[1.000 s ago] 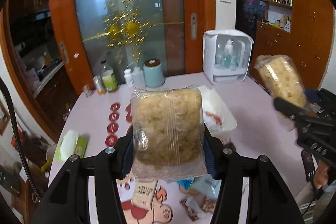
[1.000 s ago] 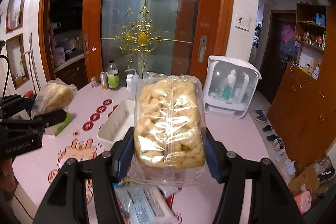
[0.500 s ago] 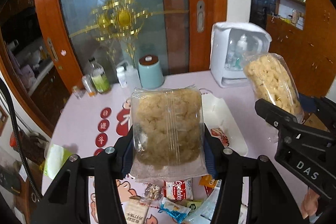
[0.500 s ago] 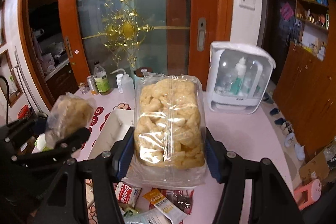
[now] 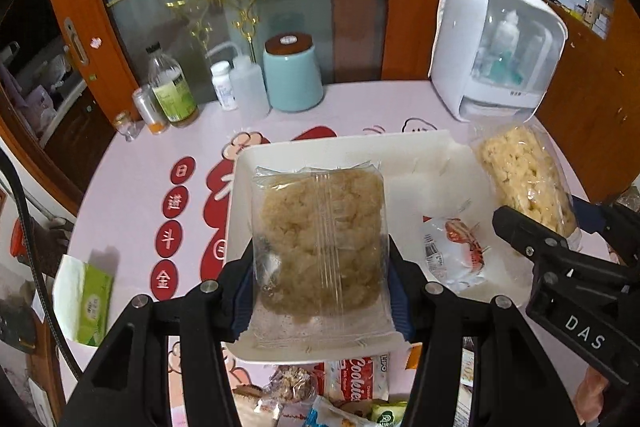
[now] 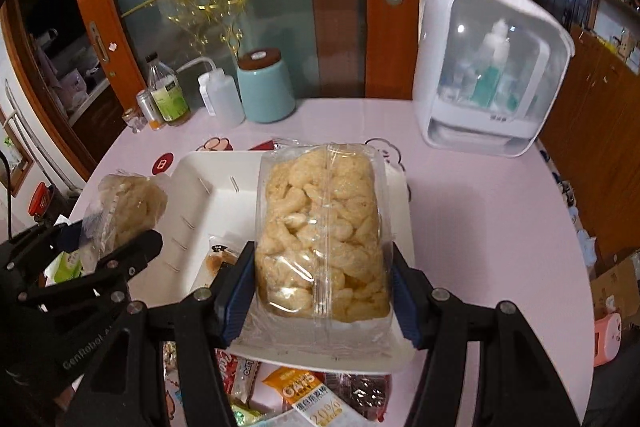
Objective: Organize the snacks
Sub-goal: 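Lift both clear snack bags into the white tray and release them, then grasp the clear nut bag with the right gripper while the left grasps the brown chocolate wrapper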
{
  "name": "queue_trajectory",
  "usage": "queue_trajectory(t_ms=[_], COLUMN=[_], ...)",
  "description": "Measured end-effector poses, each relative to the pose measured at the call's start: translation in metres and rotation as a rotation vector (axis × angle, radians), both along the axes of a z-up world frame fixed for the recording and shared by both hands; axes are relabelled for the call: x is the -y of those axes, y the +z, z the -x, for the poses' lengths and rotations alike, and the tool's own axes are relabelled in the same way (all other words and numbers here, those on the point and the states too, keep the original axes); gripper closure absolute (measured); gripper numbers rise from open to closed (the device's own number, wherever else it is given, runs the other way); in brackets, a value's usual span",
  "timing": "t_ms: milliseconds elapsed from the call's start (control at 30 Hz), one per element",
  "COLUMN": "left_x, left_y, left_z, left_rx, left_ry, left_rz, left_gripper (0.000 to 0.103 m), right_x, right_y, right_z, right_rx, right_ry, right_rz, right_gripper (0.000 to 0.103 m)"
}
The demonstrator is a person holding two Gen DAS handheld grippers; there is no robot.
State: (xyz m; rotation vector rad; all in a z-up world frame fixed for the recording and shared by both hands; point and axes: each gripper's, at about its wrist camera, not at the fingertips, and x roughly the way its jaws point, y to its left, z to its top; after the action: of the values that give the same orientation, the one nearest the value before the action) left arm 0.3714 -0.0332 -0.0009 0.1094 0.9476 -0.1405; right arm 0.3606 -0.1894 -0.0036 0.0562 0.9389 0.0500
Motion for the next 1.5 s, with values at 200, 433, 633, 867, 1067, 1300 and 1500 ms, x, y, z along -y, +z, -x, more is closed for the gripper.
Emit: queue_trajectory(t_ms=[200, 433, 633, 867, 1067, 1300, 1500], left_x=[-0.005, -0.022, -0.037, -0.049, -0.062, -0.089, -0.098], left_y=[-0.024, -0.023, -0.003, 0.040, 0.078, 0.101, 0.101], left_z=[-0.019, -0.018, -0.002, 0.039, 0.083, 0.133, 0.174], left_rx=[-0.060, -0.052, -0.028, 0.043, 0.113, 0.145, 0.152], left_ry=[-0.017, 0.003, 0.025, 0.010, -0.013, -0.034, -0.079], left_rz=[0.058, 0.090, 0.108, 0.083, 0.072, 0.098, 0.077], left_gripper=[0.021, 0.016, 0.016, 0.016, 0.015, 0.012, 0.011], right_x=[0.004, 0.005, -0.007, -0.019, -0.022, -0.029, -0.024], right_y=[-0.025, -0.037, -0.010, 0.036, 0.082, 0.101, 0.101], right_z=[-0.025, -0.032, -0.017, 0.020, 0.070, 0.114, 0.155], right_rx=[-0.053, -0.079, 0.021, 0.120, 0.227, 0.200, 0.205], right_ry=[-0.017, 0.014, 0.039, 0.090, 0.109, 0.104, 0.107], right_rz=[-0.043, -0.111, -0.104, -0.104, -0.094, -0.009, -0.009], right_gripper=[0.041, 0.036, 0.014, 0.014, 0.014, 0.014, 0.014])
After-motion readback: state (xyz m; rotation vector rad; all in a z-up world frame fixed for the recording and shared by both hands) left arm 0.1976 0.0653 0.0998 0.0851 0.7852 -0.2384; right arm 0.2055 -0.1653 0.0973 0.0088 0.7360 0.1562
